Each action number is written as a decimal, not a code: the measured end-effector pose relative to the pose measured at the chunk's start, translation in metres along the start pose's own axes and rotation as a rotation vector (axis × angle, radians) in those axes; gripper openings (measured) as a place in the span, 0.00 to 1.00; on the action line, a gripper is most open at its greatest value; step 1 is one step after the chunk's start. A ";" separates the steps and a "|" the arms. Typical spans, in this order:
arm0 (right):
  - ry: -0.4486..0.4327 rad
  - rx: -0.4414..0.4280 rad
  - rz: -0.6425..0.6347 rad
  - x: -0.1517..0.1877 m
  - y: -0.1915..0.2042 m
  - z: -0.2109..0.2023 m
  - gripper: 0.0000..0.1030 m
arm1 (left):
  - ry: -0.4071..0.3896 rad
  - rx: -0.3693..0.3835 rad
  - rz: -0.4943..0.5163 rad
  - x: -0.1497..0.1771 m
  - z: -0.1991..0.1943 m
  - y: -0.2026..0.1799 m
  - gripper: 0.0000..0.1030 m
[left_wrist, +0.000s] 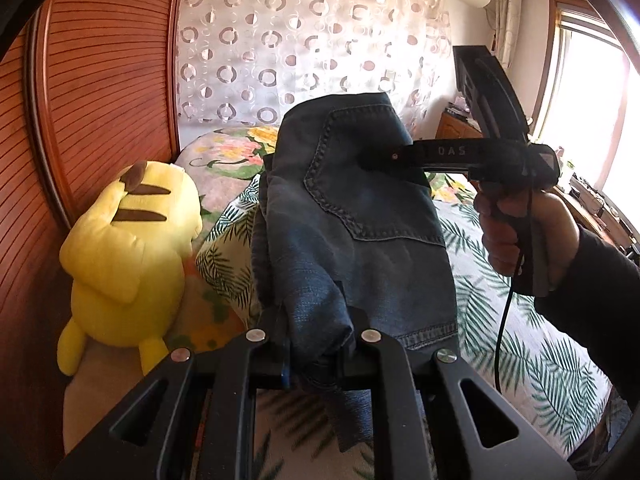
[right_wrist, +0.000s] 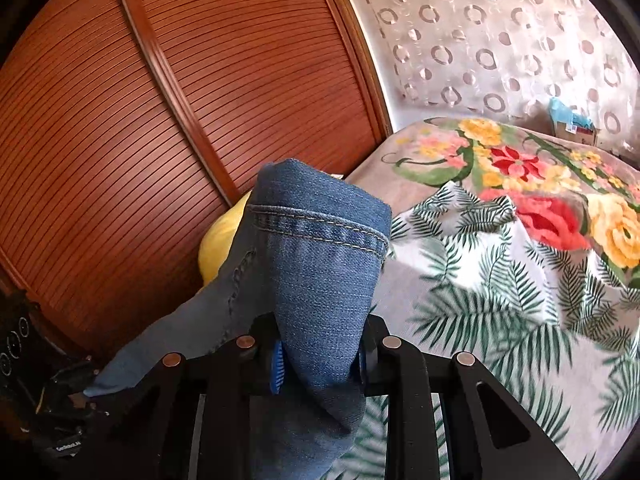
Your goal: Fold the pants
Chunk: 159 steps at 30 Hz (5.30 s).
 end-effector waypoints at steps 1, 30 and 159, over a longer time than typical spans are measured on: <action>0.001 0.002 -0.001 -0.003 -0.004 0.004 0.26 | 0.001 -0.002 0.002 -0.003 0.004 0.000 0.15; -0.036 0.207 -0.170 -0.006 0.006 0.002 0.53 | 0.096 -0.081 -0.002 0.010 0.055 0.006 0.17; -0.418 0.650 -0.044 0.274 0.242 -0.382 0.74 | -0.263 0.032 0.099 0.007 -0.197 -0.199 0.92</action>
Point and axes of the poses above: each gripper's, at about its wrist camera, not at the fingertips, and z roughly the way its jaws point, y to its left, x to its underside, the point moved 1 cm from there along z, roughly the way its jaws point, and after that the axes turned 12 degrees about -x, right-handed, at the moved point
